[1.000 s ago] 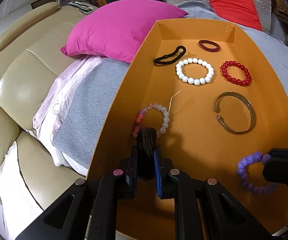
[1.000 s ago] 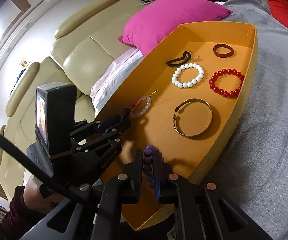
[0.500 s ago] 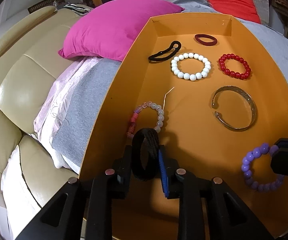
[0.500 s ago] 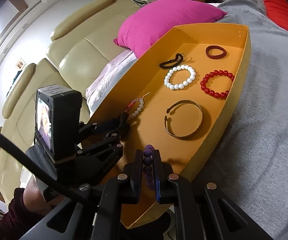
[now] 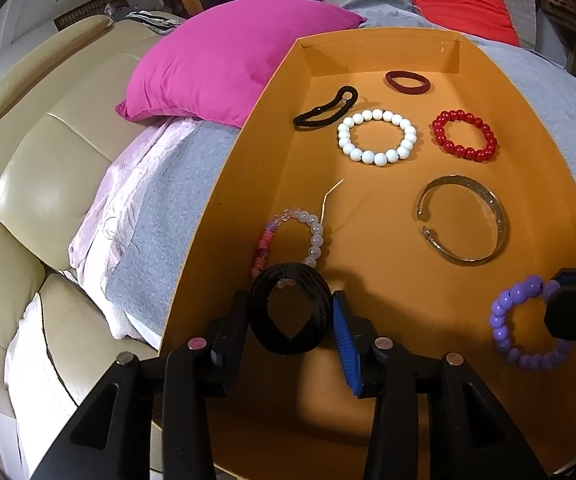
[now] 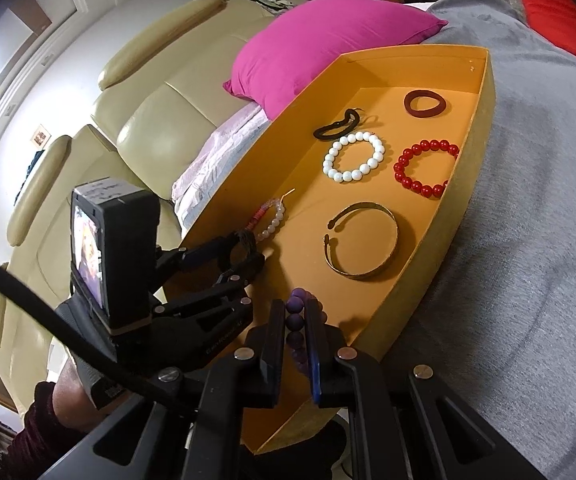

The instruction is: Organize jewelry

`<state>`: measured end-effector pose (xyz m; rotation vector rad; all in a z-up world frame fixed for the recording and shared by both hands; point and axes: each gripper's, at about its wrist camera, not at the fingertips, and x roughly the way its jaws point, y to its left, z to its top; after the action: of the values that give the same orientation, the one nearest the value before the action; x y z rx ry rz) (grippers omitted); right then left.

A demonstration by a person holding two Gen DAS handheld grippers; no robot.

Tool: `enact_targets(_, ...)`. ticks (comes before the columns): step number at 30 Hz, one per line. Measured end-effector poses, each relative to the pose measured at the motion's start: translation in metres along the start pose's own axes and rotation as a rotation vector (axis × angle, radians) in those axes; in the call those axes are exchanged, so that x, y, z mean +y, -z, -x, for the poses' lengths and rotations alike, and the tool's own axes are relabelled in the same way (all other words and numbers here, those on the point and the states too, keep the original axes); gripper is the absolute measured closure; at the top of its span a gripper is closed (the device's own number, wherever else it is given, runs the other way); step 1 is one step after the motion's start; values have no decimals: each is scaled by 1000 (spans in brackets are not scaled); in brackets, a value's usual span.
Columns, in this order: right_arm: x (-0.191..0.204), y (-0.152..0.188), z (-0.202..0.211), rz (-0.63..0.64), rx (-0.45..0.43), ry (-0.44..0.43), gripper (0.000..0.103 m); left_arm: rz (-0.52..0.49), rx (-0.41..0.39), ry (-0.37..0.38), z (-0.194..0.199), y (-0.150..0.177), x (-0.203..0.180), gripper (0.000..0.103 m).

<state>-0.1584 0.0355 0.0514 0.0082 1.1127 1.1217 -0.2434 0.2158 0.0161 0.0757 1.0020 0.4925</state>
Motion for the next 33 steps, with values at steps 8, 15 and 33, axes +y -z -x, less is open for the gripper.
enact_targets(8,-13,-5,18,-52,-58,-20,83,38,-41,7,14,-4,9,45)
enact_targets(15,-17,-11,31,-46,-108,0,83,62,-62,32,42,-7,16,44)
enact_targets(33,52,-2,140,177,-253,230,72,151,-370,-131,209,-25,40,18)
